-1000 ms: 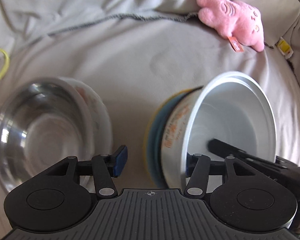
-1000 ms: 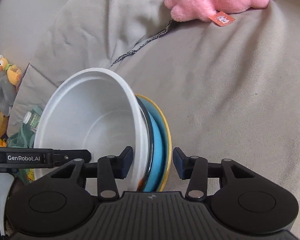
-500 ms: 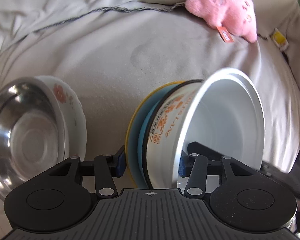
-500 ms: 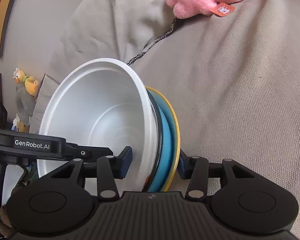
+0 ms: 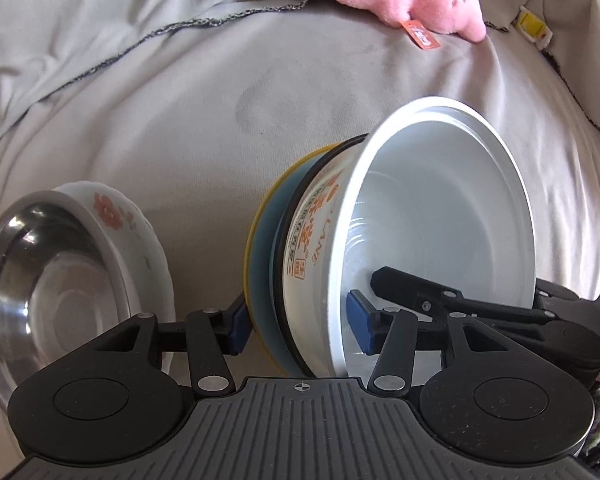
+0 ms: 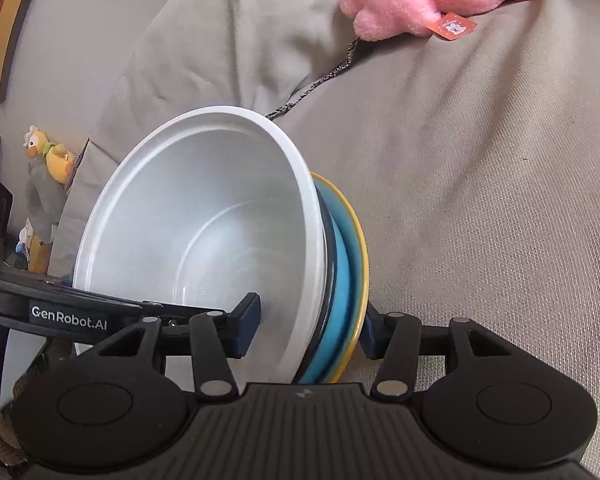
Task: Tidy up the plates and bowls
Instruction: 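Carry the bowl stack toward the steel bowl on the floral plate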
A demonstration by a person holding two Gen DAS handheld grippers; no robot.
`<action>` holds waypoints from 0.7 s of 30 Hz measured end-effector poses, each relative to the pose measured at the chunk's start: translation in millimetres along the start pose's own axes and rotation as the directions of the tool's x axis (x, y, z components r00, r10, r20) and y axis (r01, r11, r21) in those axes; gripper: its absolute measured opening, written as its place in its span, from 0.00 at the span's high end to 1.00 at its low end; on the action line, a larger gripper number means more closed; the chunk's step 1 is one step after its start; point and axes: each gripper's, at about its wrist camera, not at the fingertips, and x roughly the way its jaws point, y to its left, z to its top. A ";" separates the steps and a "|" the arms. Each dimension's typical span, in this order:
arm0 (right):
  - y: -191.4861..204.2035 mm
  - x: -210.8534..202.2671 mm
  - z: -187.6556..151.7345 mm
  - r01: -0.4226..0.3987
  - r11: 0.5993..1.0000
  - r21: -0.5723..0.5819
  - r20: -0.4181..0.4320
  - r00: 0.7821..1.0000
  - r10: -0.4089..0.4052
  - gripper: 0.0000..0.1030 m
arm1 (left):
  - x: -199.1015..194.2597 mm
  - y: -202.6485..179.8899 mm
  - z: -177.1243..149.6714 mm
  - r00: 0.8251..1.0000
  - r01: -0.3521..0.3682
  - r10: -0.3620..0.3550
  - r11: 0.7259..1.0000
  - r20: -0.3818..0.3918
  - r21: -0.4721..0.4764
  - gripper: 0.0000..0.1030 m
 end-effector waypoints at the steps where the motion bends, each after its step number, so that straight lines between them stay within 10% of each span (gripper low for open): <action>1: 0.5 -0.3 -0.1 0.001 1.000 -0.002 0.002 1.000 -0.001 0.51 | 1.5 0.5 0.1 1.000 0.002 -0.002 1.000 -0.002 -0.006 0.46; 21: -11.2 8.0 14.5 -0.033 0.993 0.116 -0.101 0.994 0.045 0.51 | 6.2 8.0 3.7 0.999 0.052 -0.052 0.998 0.000 -0.038 0.44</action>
